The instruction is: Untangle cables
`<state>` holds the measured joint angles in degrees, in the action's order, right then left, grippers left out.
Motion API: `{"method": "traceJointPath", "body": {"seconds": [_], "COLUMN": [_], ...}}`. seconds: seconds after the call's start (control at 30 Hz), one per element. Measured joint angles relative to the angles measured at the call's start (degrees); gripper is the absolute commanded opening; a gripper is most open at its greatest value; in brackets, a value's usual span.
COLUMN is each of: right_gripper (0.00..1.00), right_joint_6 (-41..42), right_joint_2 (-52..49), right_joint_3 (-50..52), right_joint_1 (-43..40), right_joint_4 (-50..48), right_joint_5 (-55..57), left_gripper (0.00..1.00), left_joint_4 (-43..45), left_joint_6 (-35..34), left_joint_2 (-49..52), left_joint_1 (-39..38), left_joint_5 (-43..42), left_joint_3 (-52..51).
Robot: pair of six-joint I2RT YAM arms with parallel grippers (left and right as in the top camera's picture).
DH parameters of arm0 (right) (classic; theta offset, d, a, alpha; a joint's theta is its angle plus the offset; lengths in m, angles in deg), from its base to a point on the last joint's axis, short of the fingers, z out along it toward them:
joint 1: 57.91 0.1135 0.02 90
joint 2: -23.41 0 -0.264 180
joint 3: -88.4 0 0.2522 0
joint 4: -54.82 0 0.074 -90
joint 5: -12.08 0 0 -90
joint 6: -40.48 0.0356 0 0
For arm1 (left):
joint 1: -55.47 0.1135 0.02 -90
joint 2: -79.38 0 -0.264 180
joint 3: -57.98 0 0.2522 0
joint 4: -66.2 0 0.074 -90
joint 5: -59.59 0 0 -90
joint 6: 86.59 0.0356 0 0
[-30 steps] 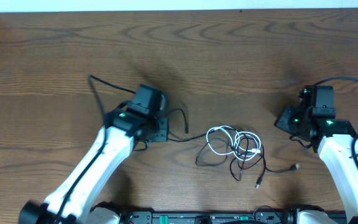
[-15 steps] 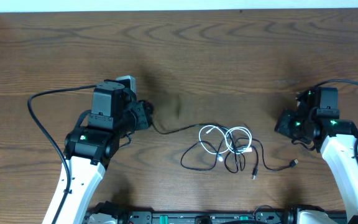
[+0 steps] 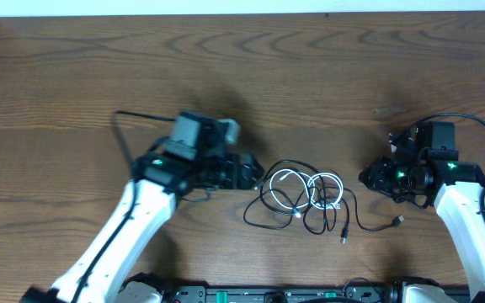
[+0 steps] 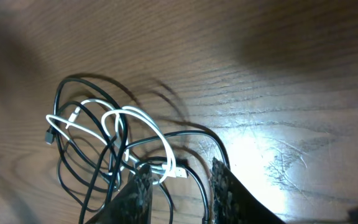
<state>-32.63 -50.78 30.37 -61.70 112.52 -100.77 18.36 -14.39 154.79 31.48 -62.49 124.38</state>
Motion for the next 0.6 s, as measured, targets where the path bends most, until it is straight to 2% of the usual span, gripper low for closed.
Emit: {"method": "traceJointPath", "body": {"seconds": [0.37,0.6], "right_gripper": [0.29,0.28], "right_joint_6": [-0.44,-0.59], "right_joint_2": [0.00,0.00], "right_joint_3": [0.00,0.00], "right_joint_1": [0.00,0.00], "right_joint_4": [0.52,0.61], "right_joint_5": [-0.55,-0.55], "left_gripper": [0.87,0.87], "left_joint_4": [9.81,16.33], "left_joint_6": [1.11,1.16], "left_joint_2": [10.88,14.23], "left_joint_1": [-18.71,-24.83], "left_joint_5": [-8.09,-5.84], "left_joint_3": [0.00,0.00]}}
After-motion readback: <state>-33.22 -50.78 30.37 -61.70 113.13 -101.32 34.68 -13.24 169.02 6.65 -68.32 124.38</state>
